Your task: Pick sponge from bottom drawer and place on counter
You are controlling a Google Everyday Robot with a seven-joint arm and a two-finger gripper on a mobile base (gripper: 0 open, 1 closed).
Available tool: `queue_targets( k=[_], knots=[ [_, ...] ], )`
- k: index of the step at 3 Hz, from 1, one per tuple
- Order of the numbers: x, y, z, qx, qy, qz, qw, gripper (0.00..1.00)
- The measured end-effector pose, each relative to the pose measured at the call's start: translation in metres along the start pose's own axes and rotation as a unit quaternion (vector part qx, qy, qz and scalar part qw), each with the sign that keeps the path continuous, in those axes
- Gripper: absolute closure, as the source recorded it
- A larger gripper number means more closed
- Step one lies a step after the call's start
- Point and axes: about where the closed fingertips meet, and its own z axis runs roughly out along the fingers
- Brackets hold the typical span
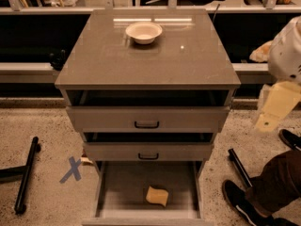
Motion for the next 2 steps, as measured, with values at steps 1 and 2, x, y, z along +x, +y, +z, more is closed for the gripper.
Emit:
queue_targets(
  k=[1, 2],
  knots=[
    [-0.0286, 0.0006, 0.0462, -0.047, -0.075, -0.015, 0.9959, 0.00],
    [-0.0286, 0.0006, 0.0462, -0.047, -0.075, -0.015, 0.9959, 0.00]
  ],
)
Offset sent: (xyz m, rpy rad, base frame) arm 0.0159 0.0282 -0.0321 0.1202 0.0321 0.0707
